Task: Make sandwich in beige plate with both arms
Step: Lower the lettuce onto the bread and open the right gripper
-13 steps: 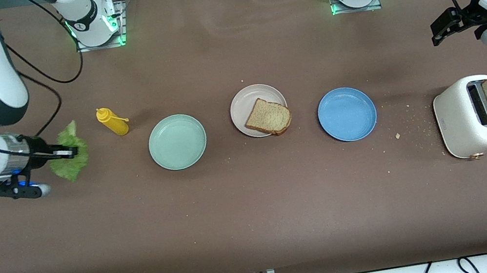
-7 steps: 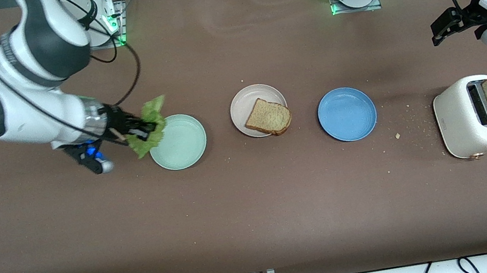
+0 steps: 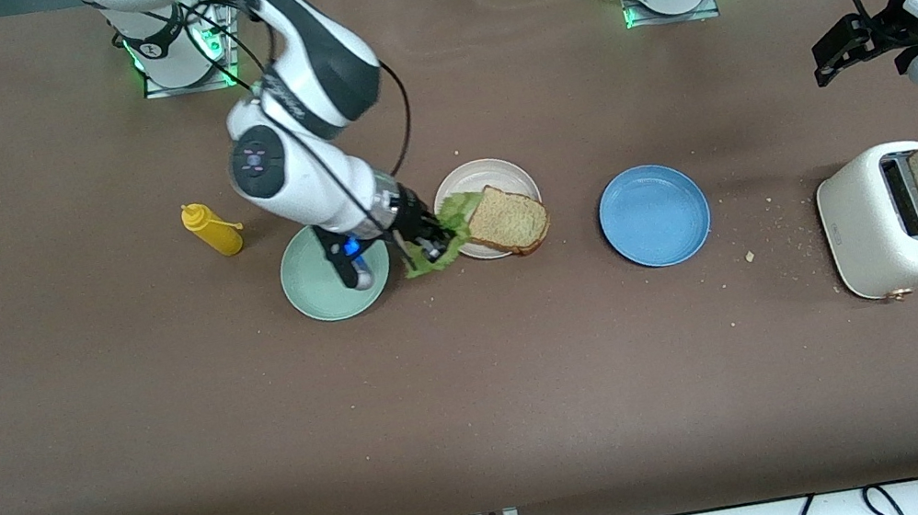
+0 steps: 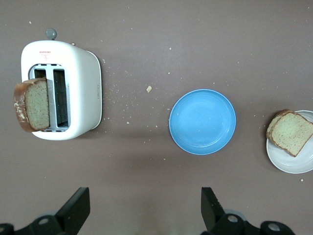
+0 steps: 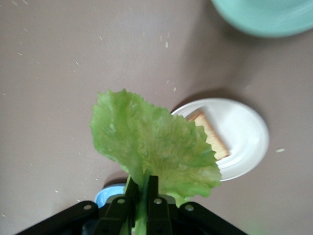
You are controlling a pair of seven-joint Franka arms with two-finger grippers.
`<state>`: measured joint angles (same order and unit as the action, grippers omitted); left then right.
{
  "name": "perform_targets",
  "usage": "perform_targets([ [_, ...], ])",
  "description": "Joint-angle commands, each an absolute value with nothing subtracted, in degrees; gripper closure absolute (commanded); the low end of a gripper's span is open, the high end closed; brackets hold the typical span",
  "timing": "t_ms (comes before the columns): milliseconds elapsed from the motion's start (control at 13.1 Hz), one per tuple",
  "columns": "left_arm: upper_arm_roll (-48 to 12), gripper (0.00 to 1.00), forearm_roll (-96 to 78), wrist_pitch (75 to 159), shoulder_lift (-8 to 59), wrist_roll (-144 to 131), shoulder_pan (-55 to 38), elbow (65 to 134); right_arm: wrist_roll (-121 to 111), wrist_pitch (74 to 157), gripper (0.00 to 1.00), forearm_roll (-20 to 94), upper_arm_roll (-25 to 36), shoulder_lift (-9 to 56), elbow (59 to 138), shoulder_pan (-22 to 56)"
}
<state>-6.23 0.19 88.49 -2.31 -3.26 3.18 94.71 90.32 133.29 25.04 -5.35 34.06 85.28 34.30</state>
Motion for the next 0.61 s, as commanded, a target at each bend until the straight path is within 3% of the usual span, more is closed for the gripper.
perform_targets([
  [0,-6.7,0.0,0.1,88.0,-2.8,-2.9,3.8,94.9,96.0,141.6,1.0,25.4,-6.8,39.3,84.5,36.6],
  [534,-6.6,0.0,0.1,88.0,-2.8,-3.0,3.9,94.9,99.4,149.9,1.0,25.6,-11.4,41.7,92.4,36.9],
])
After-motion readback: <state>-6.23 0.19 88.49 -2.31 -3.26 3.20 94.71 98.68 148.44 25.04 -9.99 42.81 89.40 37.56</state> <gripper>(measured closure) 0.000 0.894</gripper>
